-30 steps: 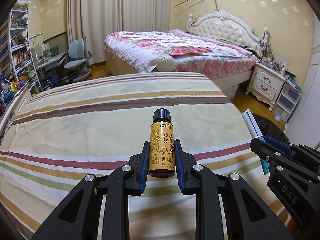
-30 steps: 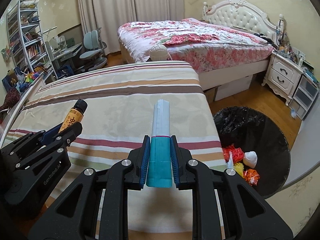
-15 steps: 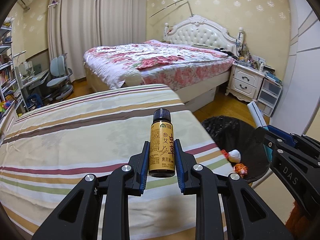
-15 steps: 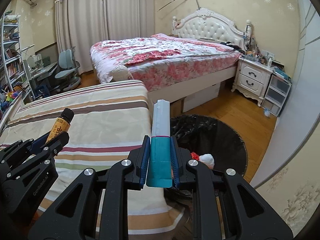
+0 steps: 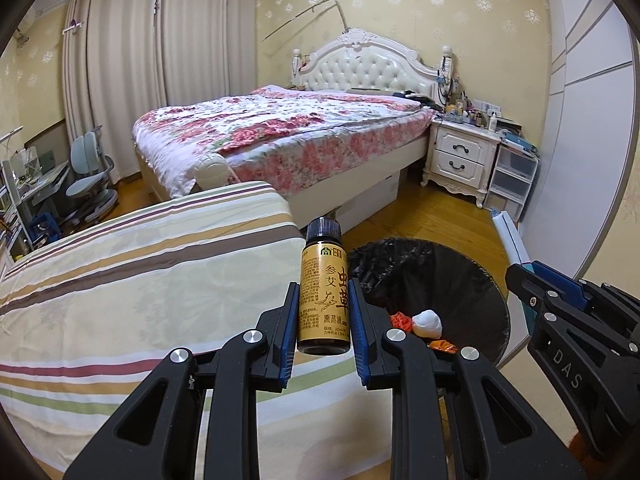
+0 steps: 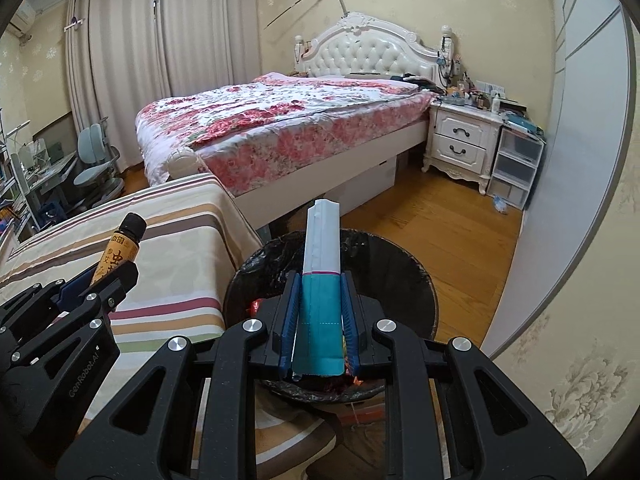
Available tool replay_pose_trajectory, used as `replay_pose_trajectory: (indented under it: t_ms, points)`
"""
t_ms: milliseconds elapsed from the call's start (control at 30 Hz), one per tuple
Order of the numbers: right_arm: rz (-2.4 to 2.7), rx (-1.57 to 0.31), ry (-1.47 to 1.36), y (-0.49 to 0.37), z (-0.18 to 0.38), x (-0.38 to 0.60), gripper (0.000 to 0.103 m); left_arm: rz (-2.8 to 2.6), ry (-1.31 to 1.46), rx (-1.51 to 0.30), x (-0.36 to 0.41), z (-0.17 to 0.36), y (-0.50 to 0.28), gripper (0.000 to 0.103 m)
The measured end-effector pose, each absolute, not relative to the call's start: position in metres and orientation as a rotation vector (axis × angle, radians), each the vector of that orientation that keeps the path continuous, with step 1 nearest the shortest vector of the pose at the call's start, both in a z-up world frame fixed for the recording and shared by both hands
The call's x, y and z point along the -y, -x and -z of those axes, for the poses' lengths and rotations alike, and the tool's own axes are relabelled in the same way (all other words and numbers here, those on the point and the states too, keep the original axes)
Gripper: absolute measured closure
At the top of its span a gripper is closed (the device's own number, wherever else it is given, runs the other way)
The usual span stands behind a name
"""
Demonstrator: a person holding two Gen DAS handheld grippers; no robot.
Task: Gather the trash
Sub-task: 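Open both tools to drop the bottle and tube into the bin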
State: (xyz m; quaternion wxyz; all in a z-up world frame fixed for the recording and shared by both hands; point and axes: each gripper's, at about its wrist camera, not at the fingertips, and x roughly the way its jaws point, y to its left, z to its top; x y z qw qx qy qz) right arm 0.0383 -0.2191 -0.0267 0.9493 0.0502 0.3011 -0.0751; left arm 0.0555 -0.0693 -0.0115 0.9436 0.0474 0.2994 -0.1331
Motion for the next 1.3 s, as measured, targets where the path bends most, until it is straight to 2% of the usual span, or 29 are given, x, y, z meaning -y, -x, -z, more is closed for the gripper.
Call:
replay_pose_trajectory:
  t_ms: [400,1033,1100,1167,1300]
  points:
    - [0.186,-0.624,-0.126,-0.058,0.036,0.238,0.083,0.284,-0.156,-0.632,0.111,0.025,-0.079,0.078]
    - [0.208,-0.679,-0.159,-0.086,0.056,0.254,0.083,0.28,-0.189,-0.698,0.133,0.042,-0.104,0.078]
    - [0.213,-0.684,-0.162,-0.088,0.057,0.256,0.082,0.281,-0.196,-0.698,0.134,0.043,-0.105,0.075]
    - [0.219,-0.684,-0.165,-0.088,0.057,0.257,0.08,0.278,-0.195,-0.695,0.135,0.042,-0.105,0.055]
    - [0.233,-0.677,-0.171,-0.086,0.057,0.26,0.067,0.283,-0.196,-0.684,0.135,0.04,-0.105,0.044]
